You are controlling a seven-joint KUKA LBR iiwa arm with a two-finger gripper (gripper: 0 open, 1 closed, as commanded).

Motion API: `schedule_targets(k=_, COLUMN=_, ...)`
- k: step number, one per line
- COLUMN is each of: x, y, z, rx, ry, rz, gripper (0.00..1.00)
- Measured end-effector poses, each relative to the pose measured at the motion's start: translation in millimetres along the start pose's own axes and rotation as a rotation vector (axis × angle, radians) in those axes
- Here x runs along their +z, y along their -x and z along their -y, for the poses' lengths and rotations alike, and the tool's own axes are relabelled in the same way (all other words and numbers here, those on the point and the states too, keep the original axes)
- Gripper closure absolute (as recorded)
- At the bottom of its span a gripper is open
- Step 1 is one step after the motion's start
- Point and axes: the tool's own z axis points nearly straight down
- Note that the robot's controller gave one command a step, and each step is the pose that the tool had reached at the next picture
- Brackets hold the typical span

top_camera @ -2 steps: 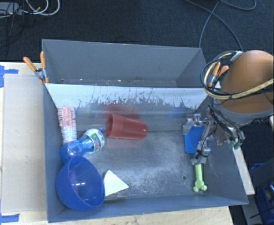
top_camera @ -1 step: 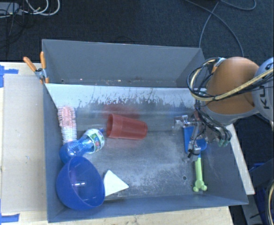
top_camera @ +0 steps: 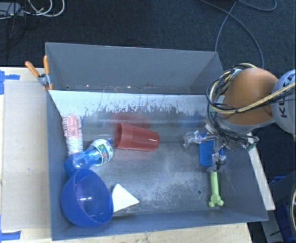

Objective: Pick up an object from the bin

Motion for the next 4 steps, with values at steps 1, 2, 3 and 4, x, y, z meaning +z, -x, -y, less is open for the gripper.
schedule_targets(k=1, x=-29, y=-67.4, z=-41, rx=-0.172, ry=0.012, rz=-0.006, gripper=0.00)
schedule_targets(k=2, x=5, y=-39.0, z=-36, rx=-0.562, ry=0.008, rz=-0.001, gripper=0.00)
schedule_targets(k=3, x=29, y=-18.6, z=10, rx=-0.675, ry=0.009, rz=0.001, gripper=1.00)
schedule_targets(k=4, x=29, y=-18.8, z=10, rx=-0.673, ry=0.009, rz=0.001, gripper=1.00)
